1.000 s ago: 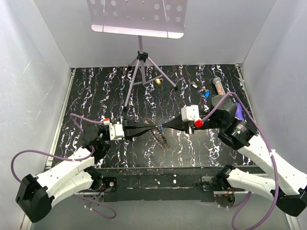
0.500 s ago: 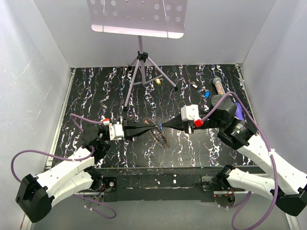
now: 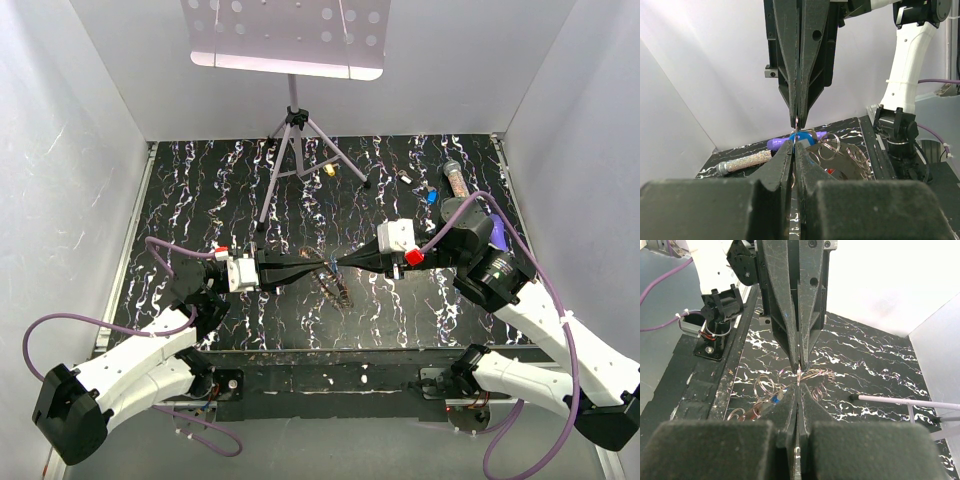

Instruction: Put the keys on the keyring

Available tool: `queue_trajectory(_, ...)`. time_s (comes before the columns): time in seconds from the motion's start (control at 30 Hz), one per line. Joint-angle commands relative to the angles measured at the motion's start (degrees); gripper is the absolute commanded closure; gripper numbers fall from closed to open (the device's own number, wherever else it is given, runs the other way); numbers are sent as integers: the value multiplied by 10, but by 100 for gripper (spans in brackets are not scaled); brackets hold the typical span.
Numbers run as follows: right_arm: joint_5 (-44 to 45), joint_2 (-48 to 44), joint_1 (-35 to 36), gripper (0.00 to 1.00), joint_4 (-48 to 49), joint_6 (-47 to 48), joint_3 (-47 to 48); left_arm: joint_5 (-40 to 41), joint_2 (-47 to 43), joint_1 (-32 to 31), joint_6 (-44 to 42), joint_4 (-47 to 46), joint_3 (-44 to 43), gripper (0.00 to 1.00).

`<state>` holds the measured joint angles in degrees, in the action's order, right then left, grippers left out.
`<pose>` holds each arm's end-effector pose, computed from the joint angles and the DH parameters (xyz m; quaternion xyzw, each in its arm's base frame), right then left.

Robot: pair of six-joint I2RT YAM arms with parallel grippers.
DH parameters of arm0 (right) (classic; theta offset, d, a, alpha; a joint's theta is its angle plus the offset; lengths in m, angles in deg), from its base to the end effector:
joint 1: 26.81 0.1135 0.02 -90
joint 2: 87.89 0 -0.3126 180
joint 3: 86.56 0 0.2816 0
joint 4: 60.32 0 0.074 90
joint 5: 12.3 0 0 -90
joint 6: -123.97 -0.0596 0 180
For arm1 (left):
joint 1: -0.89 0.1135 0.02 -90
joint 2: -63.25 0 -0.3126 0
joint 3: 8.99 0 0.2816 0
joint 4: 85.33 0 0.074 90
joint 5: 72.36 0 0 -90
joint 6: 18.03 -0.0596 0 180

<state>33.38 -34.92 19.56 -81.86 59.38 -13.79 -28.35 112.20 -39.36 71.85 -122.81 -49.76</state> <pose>0.1170 0.1831 0.4549 -0.6025 0.3846 0.3835 0.5849 0.1204 -0.1581 0.3657 0.4769 0.3202 -0.4579 0.6784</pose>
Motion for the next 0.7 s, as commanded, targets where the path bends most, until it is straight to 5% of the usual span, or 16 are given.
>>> queue_trajectory(0.0, -9, -2, 2, 99, 19, -4, 16, 13, -12, 0, 3, -20, 2, 100)
queue_trajectory(0.67, -10, 5, 2, 99, 36, -19, 8, 11, -8, -1, 17, -38, 4, 100)
